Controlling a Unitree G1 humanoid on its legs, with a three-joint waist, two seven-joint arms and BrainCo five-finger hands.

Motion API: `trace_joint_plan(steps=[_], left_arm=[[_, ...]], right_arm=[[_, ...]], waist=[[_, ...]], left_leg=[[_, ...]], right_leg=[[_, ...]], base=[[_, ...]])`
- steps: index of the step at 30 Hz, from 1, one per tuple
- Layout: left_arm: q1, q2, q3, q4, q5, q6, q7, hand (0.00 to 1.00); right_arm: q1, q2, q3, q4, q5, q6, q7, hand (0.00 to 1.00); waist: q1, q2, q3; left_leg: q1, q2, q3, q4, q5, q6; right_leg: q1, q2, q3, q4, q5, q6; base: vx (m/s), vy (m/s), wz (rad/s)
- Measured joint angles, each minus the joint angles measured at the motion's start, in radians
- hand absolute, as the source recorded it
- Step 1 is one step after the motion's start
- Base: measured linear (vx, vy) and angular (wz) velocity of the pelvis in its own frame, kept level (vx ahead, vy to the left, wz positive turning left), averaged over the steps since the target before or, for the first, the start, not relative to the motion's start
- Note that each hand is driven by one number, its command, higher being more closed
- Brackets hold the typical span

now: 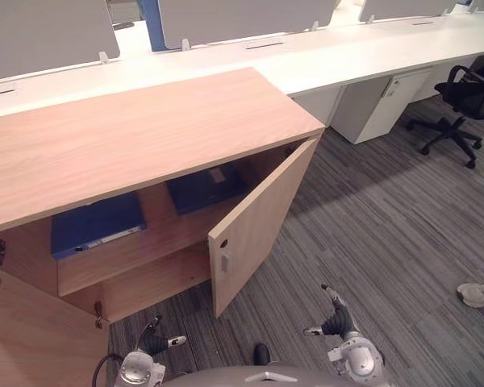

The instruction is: Walk over to the cabinet, pick up the folder, carry it to the office cabinet, place the folder inside the office cabinet, then close the office cabinet door

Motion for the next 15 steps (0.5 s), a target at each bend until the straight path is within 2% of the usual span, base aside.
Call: trace_joint_plan(steps=[7, 15], left_arm=[[0.016, -0.004, 0.034, -0.044, -0.002, 0.002, 0.005, 0.0], [0.04, -0.008, 0.047, -0.119, -0.03, 0.003, 0.034, 0.0]], right_arm=[[-0.03, 0.077, 0.008, 0.149, 0.056, 0.004, 0.002, 0.0], [-0.093, 0.115, 0.027, 0.268, 0.121, 0.022, 0.001, 0.0]], waist=[[0.034, -0.009, -0.005], [0.069, -0.028, -0.003]], left_leg=[[0.016, -0.015, -0.066, -0.011, 0.016, 0.006], [0.012, -0.059, -0.2, -0.094, 0.089, 0.017]], right_leg=[[0.039, -0.019, -0.065, 0.014, -0.017, 0.008], [0.068, -0.061, -0.203, 0.033, -0.049, 0.028]], base=[[-0.03, 0.0, 0.31], [-0.05, 0.008, 0.53]])
